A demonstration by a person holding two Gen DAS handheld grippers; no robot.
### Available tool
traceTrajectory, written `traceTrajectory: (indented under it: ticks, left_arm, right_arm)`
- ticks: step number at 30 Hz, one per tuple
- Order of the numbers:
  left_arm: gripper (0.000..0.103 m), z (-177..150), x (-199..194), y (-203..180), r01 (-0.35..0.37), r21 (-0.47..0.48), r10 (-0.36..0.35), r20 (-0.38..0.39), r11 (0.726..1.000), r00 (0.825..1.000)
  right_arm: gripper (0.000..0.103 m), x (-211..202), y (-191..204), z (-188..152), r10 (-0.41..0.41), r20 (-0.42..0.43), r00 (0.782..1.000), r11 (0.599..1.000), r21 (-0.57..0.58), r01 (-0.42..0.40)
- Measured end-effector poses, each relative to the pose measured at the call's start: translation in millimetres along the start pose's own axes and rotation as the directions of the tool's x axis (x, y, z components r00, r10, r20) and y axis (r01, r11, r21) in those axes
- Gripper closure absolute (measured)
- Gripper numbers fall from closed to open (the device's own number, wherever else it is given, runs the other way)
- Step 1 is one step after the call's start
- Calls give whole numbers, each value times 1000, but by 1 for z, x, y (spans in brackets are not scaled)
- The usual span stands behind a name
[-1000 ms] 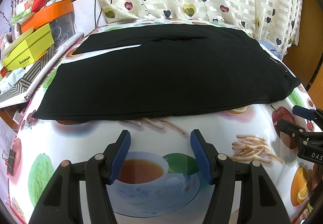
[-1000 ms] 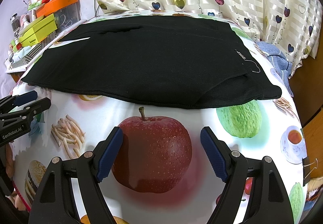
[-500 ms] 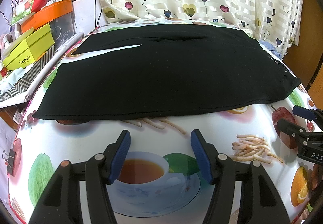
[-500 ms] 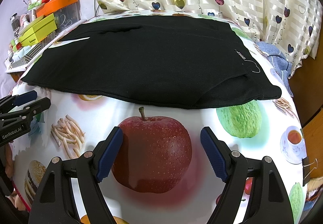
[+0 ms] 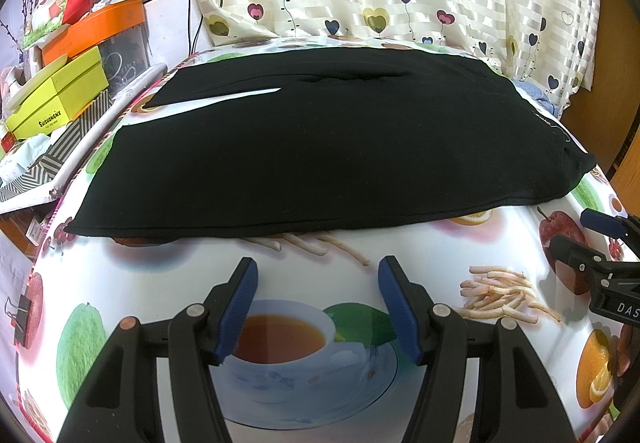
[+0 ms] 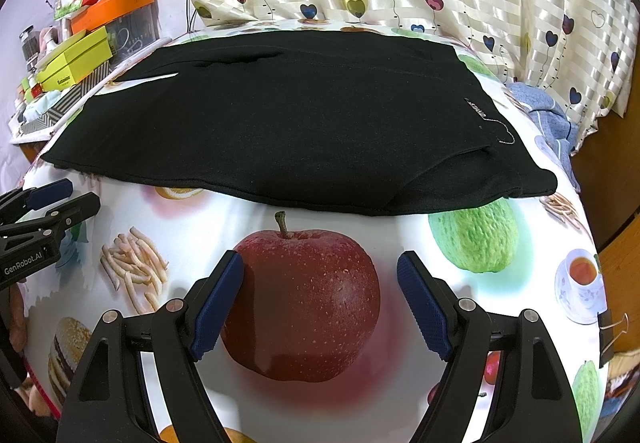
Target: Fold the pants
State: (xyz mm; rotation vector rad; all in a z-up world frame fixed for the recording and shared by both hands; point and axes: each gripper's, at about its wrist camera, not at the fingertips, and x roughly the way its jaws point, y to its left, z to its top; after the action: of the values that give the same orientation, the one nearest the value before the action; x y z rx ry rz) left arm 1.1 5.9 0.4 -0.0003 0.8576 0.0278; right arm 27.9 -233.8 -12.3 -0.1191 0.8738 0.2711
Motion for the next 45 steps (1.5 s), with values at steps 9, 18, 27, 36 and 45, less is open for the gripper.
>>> traceTrajectory:
  ticks: [9,18,27,36,45]
  left_arm:
    - [35,1,2,7,-6,-8,6,-2,1000,1000]
    - [35,0,1,4,-16,1,16,-1,1000,1000]
    - [34,0,1,4,-12,-4,12,-3,1000,1000]
    - [33,-1,1,4,-14,-10,14,-5,1000,1000]
    - [33,0,1,4,-11,-14,11,-6,1000,1000]
  right_arm:
    - [24,0,0,0,0,0,1000,1000,-1,0]
    - [24,0,0,0,0,0,1000,1000,0,0]
    - [24,0,0,0,0,0,1000,1000,0,0]
    - [24,0,0,0,0,0,1000,1000,-1,0]
    - [24,-3,1,0,17,-4,1000,1000,-13,-17]
